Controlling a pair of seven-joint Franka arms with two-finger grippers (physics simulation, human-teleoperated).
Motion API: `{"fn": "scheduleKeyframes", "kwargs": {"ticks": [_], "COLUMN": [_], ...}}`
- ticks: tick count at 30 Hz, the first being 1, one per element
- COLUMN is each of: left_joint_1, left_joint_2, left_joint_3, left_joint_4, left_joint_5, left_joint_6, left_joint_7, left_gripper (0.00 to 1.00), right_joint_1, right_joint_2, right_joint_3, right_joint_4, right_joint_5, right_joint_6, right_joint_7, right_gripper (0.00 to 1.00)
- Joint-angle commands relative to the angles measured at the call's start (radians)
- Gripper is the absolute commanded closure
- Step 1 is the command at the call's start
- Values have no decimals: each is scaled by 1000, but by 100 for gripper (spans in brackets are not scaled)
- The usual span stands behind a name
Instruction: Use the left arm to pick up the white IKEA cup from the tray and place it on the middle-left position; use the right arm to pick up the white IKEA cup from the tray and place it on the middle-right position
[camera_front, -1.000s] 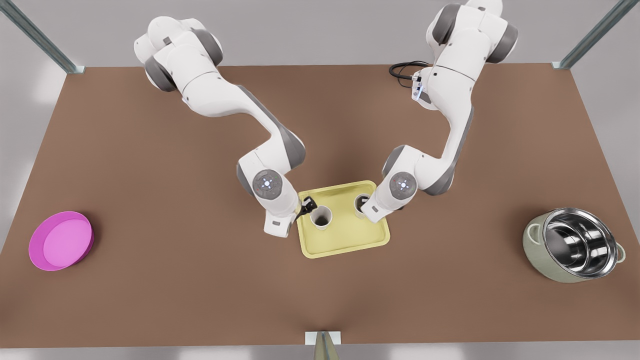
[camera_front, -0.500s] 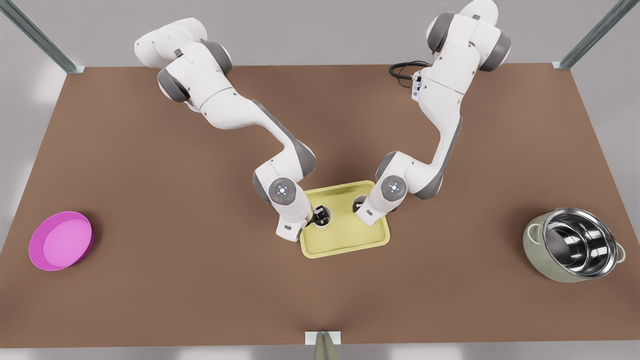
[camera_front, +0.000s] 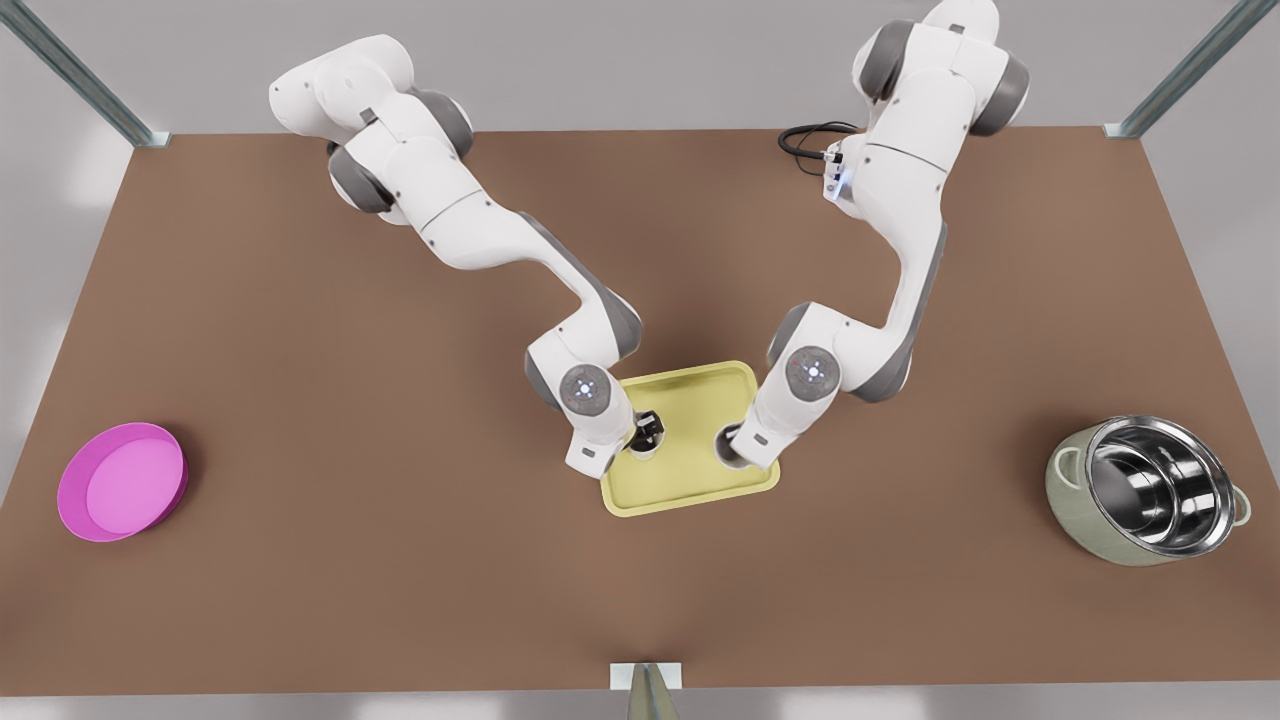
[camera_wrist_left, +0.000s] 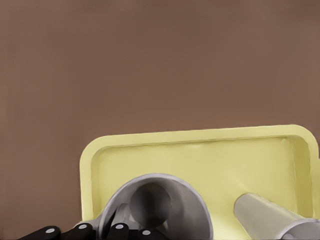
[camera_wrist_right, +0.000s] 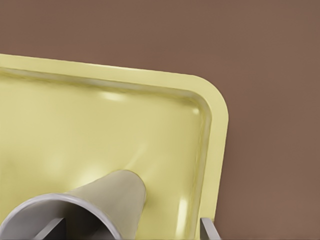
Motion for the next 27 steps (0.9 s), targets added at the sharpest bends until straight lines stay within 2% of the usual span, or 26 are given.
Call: {"fn": "scheduleKeyframes", "kwargs": {"ticks": [1, 2, 4, 5, 7, 8, 11, 13, 15, 17, 18, 19, 22, 24, 27], "left_joint_1": [5, 46, 153, 220, 290, 304, 302, 299, 295, 295, 295, 289, 287, 287, 289], "left_joint_2": [-1, 4, 9, 19, 59, 79, 104, 114, 119, 121, 121, 121, 122, 122, 122], "left_joint_3": [78, 123, 123, 121, 117, 117, 114, 112, 112, 112, 112, 112, 112, 112, 112], "left_joint_4": [36, 48, 53, 53, 50, 53, 59, 59, 56, 53, 53, 53, 52, 52, 53], "left_joint_5": [29, 28, 20, 12, -119, -119, -123, -119, -118, -116, -115, -115, -113, -113, -115], "left_joint_6": [-33, -22, -1, 50, 143, 148, 198, 198, 220, 231, 231, 232, 232, 232, 232], "left_joint_7": [-7, 73, 238, 347, 521, 527, 521, 521, 519, 521, 519, 518, 518, 518, 518], "left_gripper": [89, 89, 89, 89, 89, 89, 89, 89, 89, 86, 47, 0, 0, 0, 0], "right_joint_1": [1, 4, 6, 4, 1, -11, -12, -14, -68, -196, -242, -279, -404, -440, -451], "right_joint_2": [0, 0, 0, 0, -2, -2, -5, -17, -97, -194, -221, -237, -234, -205, -134], "right_joint_3": [1, 1, -1, -1, 10, 30, 38, 39, 39, 42, 41, 33, 15, -33, -67], "right_joint_4": [0, -11, -13, -11, -11, -11, -8, -7, -2, 0, 1, 1, 12, 13, 9], "right_joint_5": [1, 1, 7, 8, 12, 13, 13, 13, 12, 8, 5, -1, -7, -54, -65], "right_joint_6": [2, 2, -3, -11, -27, -38, -72, -95, -256, -478, -546, -587, -598, -488, -445], "right_joint_7": [55, 57, 60, 59, 57, 57, 57, 57, 10, -220, -308, -388, -668, -825, -908], "right_gripper": [1, 7, 25, 48, 72, 88, 100, 100, 100, 100, 100, 100, 100, 100, 100]}}
